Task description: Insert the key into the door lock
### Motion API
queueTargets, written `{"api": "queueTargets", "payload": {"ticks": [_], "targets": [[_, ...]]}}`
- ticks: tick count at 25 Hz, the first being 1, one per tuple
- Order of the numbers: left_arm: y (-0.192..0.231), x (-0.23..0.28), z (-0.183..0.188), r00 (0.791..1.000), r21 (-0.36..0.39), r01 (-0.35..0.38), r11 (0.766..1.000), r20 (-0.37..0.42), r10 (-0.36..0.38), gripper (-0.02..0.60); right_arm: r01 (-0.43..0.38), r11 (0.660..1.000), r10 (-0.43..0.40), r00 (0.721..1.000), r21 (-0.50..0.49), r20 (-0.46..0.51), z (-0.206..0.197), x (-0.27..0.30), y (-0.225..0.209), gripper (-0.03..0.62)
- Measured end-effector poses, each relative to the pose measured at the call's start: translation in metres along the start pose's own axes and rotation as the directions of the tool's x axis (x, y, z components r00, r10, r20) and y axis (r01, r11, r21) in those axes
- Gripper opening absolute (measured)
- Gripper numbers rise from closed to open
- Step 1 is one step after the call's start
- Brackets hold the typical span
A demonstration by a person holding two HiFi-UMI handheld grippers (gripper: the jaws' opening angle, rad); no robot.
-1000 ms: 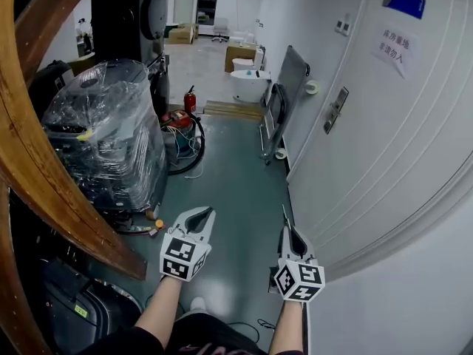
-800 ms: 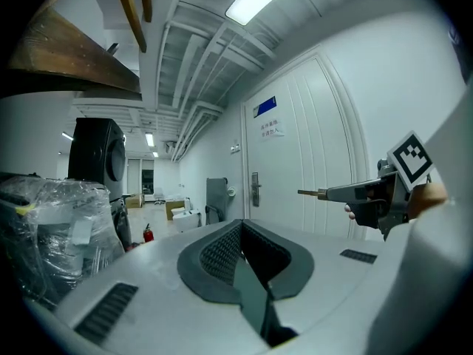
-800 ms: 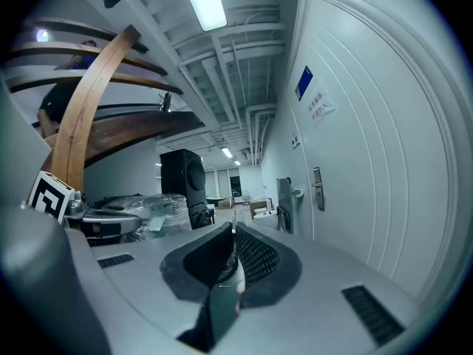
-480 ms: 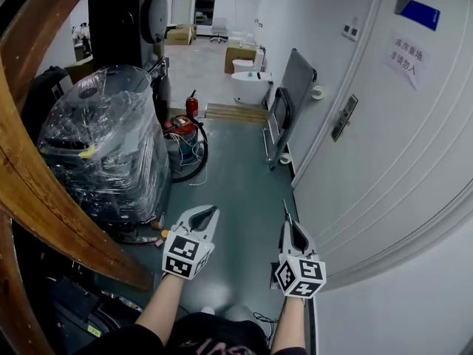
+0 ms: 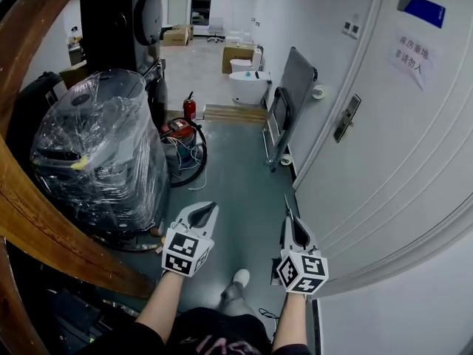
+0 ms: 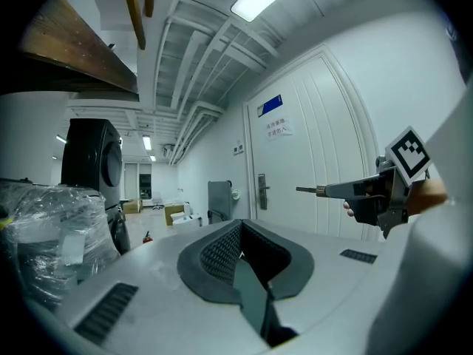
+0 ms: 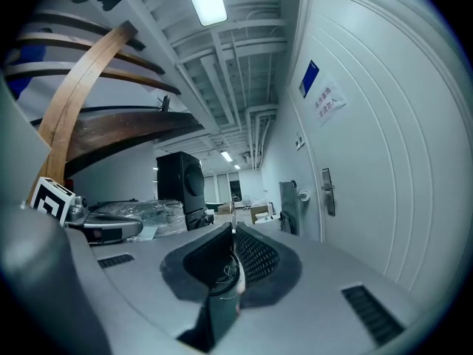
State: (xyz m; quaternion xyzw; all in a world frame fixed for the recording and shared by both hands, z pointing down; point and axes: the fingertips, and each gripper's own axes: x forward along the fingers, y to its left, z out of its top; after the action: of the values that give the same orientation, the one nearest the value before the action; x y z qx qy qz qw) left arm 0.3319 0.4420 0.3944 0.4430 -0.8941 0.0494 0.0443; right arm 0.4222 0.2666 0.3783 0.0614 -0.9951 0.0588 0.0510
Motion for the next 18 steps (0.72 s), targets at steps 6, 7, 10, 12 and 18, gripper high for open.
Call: {"api": "queueTargets", "payload": {"ticks": [6,7,10,12,18], "targets": [[0.012,0.045,-0.005,1.0,0.007,0.004,1.0,-0.009,-0.003,0.011,0.006,1.0,-0.006,1.0,0.013,0.014,0.0,0.039,-0.024,0.08],[0.015,0.055,-0.006,1.0,0.005,0.005,1.0,-0.011,-0.005,0.012,0.008,1.0,-0.008,1.0,0.016,0.018,0.001,0.046,-0.029,0.08],[0.022,0.088,-0.008,1.0,-0.004,0.011,1.0,-0.017,-0.011,0.012,0.019,1.0,-0.019,1.0,0.024,0.016,0.001,0.073,-0.05,0.08],[0.025,0.112,-0.007,1.0,-0.006,0.018,1.0,-0.02,-0.019,0.011,0.029,0.999,-0.03,1.0,0.033,0.008,-0.001,0.091,-0.066,0.08],[0.035,0.193,-0.013,0.998,-0.006,0.036,0.999,-0.055,-0.037,0.011,0.045,0.995,-0.046,0.999,0.091,0.016,-0.003,0.15,-0.119,0.08]]}}
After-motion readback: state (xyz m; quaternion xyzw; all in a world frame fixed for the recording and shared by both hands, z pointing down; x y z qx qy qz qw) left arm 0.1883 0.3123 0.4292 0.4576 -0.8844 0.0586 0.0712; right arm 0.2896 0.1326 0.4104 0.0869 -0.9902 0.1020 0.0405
